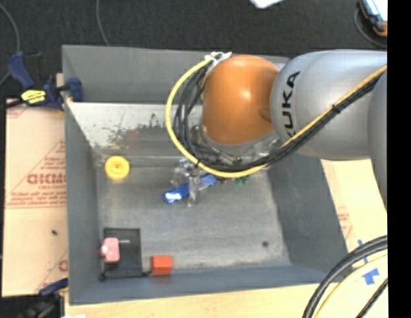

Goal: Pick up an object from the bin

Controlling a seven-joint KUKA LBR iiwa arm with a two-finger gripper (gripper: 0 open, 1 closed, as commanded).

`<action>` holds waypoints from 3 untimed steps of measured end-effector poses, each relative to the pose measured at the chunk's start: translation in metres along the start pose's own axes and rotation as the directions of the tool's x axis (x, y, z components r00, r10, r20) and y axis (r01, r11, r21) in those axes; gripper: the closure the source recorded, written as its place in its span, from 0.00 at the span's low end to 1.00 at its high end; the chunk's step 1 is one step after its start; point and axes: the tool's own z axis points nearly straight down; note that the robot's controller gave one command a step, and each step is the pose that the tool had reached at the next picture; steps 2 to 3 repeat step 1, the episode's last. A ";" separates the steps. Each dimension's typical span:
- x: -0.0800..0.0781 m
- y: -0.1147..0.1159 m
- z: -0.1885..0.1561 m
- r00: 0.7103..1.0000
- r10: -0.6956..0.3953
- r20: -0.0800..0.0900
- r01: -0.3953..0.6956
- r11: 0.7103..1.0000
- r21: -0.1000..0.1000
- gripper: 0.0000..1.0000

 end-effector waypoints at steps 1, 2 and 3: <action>-0.002 0.017 -0.100 1.000 -0.017 0.010 0.017 1.000 0.003 1.00; -0.002 0.017 -0.100 1.000 -0.017 0.010 0.017 1.000 0.003 1.00; -0.002 0.017 -0.100 1.000 -0.017 0.010 0.017 1.000 0.003 1.00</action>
Offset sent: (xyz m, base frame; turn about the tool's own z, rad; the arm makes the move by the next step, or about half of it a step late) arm 0.0077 -0.0001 0.0979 0.0326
